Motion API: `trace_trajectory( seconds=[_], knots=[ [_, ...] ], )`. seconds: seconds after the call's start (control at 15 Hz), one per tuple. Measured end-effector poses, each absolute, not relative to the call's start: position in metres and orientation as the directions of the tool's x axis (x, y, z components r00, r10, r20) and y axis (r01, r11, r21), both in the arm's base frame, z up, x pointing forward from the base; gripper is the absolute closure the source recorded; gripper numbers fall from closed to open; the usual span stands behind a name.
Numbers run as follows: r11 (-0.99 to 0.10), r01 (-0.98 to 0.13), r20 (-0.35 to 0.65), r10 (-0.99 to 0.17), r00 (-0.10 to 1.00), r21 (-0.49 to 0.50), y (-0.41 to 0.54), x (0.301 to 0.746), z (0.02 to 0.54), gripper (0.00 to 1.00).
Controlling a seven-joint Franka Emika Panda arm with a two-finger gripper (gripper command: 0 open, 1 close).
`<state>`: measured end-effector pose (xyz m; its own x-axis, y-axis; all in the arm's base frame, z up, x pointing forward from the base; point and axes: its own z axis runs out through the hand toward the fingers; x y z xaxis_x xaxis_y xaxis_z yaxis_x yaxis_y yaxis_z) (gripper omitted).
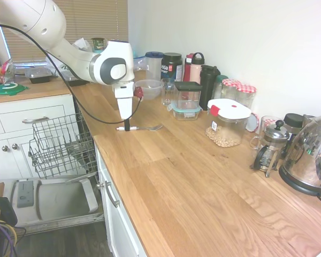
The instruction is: Put the fork in the dishwasher
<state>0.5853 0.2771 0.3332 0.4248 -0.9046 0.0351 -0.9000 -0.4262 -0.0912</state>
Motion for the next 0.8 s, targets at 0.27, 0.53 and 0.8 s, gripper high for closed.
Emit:
trace_trajectory(
  seconds=[0.27,0.53,0.8],
  knots=[
    [-0.466,-0.879,0.040,-0.885,0.464,-0.103,0.278,0.576,0.338,1.00],
    [-0.555,-0.823,0.067,-0.832,0.551,-0.124,0.281,0.511,0.366,1.00],
    [-0.646,-0.755,0.122,-0.763,0.635,-0.114,0.271,0.430,0.387,1.00]
  ],
)
